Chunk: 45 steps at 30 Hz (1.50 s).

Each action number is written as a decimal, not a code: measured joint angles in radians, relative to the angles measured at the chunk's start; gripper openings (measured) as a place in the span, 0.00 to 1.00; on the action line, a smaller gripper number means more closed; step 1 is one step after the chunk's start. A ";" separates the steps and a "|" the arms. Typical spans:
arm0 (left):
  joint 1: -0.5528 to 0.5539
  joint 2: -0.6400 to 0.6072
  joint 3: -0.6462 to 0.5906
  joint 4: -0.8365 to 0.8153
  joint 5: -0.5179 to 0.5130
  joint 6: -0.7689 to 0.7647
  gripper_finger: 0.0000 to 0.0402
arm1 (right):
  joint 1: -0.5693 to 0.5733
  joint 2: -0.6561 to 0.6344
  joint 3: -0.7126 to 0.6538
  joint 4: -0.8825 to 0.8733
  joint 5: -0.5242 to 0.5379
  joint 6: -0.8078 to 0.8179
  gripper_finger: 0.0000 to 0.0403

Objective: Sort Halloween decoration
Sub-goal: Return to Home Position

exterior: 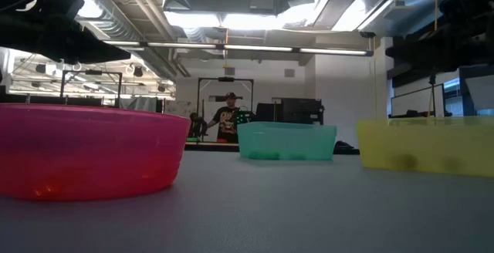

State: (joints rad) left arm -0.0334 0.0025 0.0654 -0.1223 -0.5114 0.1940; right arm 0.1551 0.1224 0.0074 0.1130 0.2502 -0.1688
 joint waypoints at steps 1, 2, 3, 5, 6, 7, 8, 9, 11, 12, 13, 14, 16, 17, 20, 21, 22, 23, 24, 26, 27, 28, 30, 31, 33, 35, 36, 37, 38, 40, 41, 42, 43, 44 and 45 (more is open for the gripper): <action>0.000 0.000 0.000 0.000 0.000 0.000 0.00 | -0.027 -0.004 0.000 -0.001 -0.028 -0.007 0.01; 0.000 0.000 0.000 0.000 0.000 0.000 0.00 | -0.058 -0.006 0.000 -0.004 -0.059 -0.016 0.01; 0.000 0.000 0.000 0.000 0.000 0.000 0.00 | -0.090 -0.006 0.000 -0.006 -0.095 -0.020 0.01; 0.000 0.000 0.000 0.000 0.000 0.000 0.00 | -0.156 -0.006 0.000 -0.011 -0.168 -0.017 0.01; 0.000 0.000 0.000 0.000 0.000 0.000 0.00 | -0.187 -0.005 0.000 -0.015 -0.205 -0.004 0.01; 0.000 0.000 0.000 0.000 0.000 0.000 0.00 | -0.216 -0.005 0.000 -0.018 -0.244 0.014 0.01; 0.000 0.000 0.000 0.000 0.000 0.000 0.00 | -0.242 -0.005 0.000 -0.022 -0.279 0.037 0.01; 0.000 0.000 0.000 0.000 0.000 0.000 0.00 | -0.265 -0.006 0.000 -0.031 -0.315 0.057 0.01; 0.000 0.000 0.000 0.000 0.000 0.000 0.00 | -0.300 -0.005 0.000 -0.055 -0.381 0.092 0.01; 0.000 0.000 0.000 0.000 0.000 0.000 0.00 | -0.312 -0.005 0.000 -0.062 -0.409 0.114 0.01; 0.000 0.000 0.000 0.000 0.000 0.000 0.00 | -0.320 -0.005 0.000 -0.062 -0.433 0.132 0.01; 0.000 0.000 0.000 0.000 0.000 0.000 0.00 | -0.324 -0.005 0.000 -0.060 -0.452 0.143 0.01; 0.000 0.000 0.000 0.000 0.000 0.000 0.00 | -0.327 -0.008 0.000 -0.057 -0.482 0.159 0.01; 0.000 0.000 0.000 0.001 0.000 0.000 0.00 | -0.326 -0.011 0.000 -0.056 -0.490 0.161 0.01; 0.000 0.000 0.000 0.001 0.000 0.000 0.00 | -0.326 -0.025 0.001 -0.055 -0.503 0.161 0.01; 0.000 0.000 0.000 0.001 0.000 0.000 0.00 | -0.326 -0.030 0.001 -0.056 -0.503 0.161 0.01; 0.000 0.000 0.000 0.001 0.000 0.000 0.00 | -0.326 -0.039 0.001 -0.056 -0.503 0.161 0.01; 0.000 0.000 0.000 0.001 0.000 0.000 0.00 | -0.326 -0.048 0.001 -0.056 -0.502 0.161 0.01; 0.000 0.000 0.000 0.001 0.000 0.000 0.00 | -0.326 -0.056 0.001 -0.057 -0.498 0.160 0.01; 0.000 0.000 0.000 0.001 0.000 0.000 0.00 | -0.326 -0.075 0.001 -0.060 -0.475 0.158 0.01; 0.000 0.000 0.000 0.000 0.000 0.000 0.00 | -0.326 -0.085 0.001 -0.062 -0.466 0.157 0.01; 0.000 0.000 0.000 0.001 0.000 0.000 0.00 | -0.326 -0.094 0.001 -0.063 -0.458 0.157 0.01; 0.000 0.000 0.000 0.001 0.000 0.000 0.00 | -0.326 -0.113 0.001 -0.066 -0.436 0.156 0.01; 0.000 0.000 0.000 0.001 0.000 0.000 0.00 | -0.326 -0.121 0.001 -0.068 -0.422 0.151 0.01; 0.000 0.000 0.000 0.001 0.000 0.000 0.00 | -0.326 -0.120 0.001 -0.072 -0.384 0.136 0.01; 0.000 0.000 0.000 0.000 0.000 0.000 0.00 | -0.326 -0.120 0.001 -0.079 -0.338 0.134 0.01; 0.000 0.000 0.000 0.000 0.000 0.000 0.00 | -0.326 -0.121 0.001 -0.085 -0.318 0.134 0.01; 0.000 0.000 0.000 0.001 0.000 0.000 0.00 | -0.326 -0.120 0.001 -0.090 -0.300 0.134 0.01; 0.000 0.000 0.000 0.001 0.000 0.000 0.00 | -0.326 -0.120 0.001 -0.092 -0.291 0.135 0.01; 0.000 0.000 0.000 0.001 0.000 0.000 0.00 | -0.326 -0.120 0.001 -0.092 -0.286 0.136 0.01; 0.000 0.000 0.000 0.001 0.000 0.000 0.00 | -0.326 -0.120 0.001 -0.093 -0.286 0.136 0.01; 0.000 0.000 0.000 0.000 0.000 0.000 0.00 | -0.326 -0.120 0.001 -0.093 -0.286 0.140 0.01; 0.000 0.000 0.000 0.001 0.000 0.000 0.00 | -0.326 -0.120 0.001 -0.093 -0.286 0.150 0.01; 0.000 0.000 0.000 0.001 0.000 0.000 0.00 | -0.326 -0.120 0.001 -0.093 -0.286 0.166 0.01; 0.000 0.000 0.000 0.001 0.000 0.000 0.00 | -0.326 -0.120 0.001 -0.093 -0.286 0.182 0.01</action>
State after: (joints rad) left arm -0.0331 0.0027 0.0654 -0.1215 -0.5110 0.1940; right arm -0.1707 0.0027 0.0086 0.0196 -0.0360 0.0129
